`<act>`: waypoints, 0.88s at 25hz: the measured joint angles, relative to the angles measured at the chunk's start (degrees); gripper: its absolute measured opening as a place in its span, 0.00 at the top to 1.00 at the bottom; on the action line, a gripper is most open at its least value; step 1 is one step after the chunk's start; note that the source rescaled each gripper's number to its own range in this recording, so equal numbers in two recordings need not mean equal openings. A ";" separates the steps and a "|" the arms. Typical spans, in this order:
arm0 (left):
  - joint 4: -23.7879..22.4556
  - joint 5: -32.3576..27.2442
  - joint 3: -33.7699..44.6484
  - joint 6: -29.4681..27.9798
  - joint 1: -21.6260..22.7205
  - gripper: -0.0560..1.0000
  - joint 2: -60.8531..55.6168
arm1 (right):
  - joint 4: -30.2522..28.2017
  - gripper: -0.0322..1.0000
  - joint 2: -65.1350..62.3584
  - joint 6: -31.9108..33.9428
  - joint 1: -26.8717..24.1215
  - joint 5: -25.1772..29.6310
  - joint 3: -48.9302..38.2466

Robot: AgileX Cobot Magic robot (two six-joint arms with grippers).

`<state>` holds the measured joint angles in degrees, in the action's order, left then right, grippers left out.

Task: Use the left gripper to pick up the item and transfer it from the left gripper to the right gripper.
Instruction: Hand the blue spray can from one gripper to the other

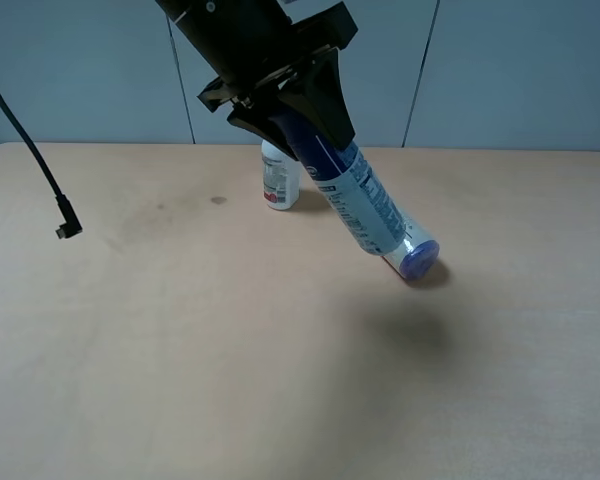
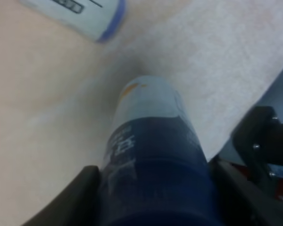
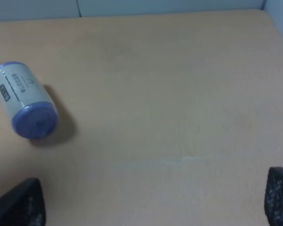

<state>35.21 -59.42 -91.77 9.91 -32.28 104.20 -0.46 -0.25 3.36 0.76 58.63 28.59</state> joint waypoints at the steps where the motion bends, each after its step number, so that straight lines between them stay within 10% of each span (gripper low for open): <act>1: 0.70 0.22 0.74 0.57 0.00 0.95 0.00 | 0.00 0.00 0.00 0.00 0.00 0.00 0.00; 22: 10.35 5.52 10.92 7.66 0.00 0.95 0.11 | 1.31 0.00 0.00 -0.42 0.00 -0.04 0.08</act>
<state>45.56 -53.90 -80.85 17.58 -32.28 104.31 0.86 -0.25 2.93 0.76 58.59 28.66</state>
